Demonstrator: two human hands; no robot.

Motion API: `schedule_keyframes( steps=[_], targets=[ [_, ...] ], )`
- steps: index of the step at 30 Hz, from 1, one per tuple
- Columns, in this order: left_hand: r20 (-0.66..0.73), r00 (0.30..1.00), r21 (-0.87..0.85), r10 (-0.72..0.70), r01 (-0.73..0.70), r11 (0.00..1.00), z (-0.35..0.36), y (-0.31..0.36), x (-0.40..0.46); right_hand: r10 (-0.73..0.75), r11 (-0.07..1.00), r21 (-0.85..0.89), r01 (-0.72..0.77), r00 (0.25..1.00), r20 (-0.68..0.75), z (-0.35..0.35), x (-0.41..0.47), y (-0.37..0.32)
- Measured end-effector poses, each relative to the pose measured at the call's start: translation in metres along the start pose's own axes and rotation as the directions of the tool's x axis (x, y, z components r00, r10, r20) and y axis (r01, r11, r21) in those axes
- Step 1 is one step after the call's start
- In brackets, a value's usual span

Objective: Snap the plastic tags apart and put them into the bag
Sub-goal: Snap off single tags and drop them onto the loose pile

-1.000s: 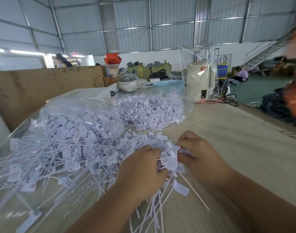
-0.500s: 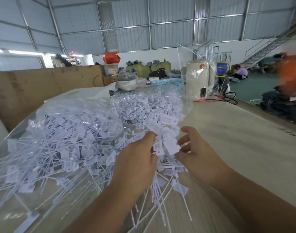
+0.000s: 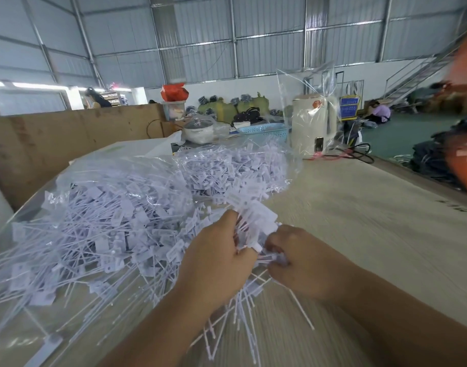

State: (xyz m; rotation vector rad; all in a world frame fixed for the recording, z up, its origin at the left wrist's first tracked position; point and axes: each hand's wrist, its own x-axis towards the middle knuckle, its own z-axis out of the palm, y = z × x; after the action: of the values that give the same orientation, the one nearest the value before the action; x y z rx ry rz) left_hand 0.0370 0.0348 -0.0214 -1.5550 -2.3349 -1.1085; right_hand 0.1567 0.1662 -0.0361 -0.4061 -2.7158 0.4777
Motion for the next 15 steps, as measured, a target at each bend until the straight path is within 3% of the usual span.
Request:
schedule_keyframes(
  steps=[9,15],
  targets=[
    [0.045,0.993,0.29,-0.106,0.089,0.953,0.0053,-0.0036,0.0007,-0.097,0.993,-0.085,0.088,0.989,-0.113,0.0009,0.0029,-0.0033],
    [0.052,0.989,0.239,-0.136,0.12,0.964,0.0009,-0.0024,0.0019,-0.127,0.982,-0.164,0.093,0.97,-0.209,-0.002,0.0021,-0.0046]
  ],
)
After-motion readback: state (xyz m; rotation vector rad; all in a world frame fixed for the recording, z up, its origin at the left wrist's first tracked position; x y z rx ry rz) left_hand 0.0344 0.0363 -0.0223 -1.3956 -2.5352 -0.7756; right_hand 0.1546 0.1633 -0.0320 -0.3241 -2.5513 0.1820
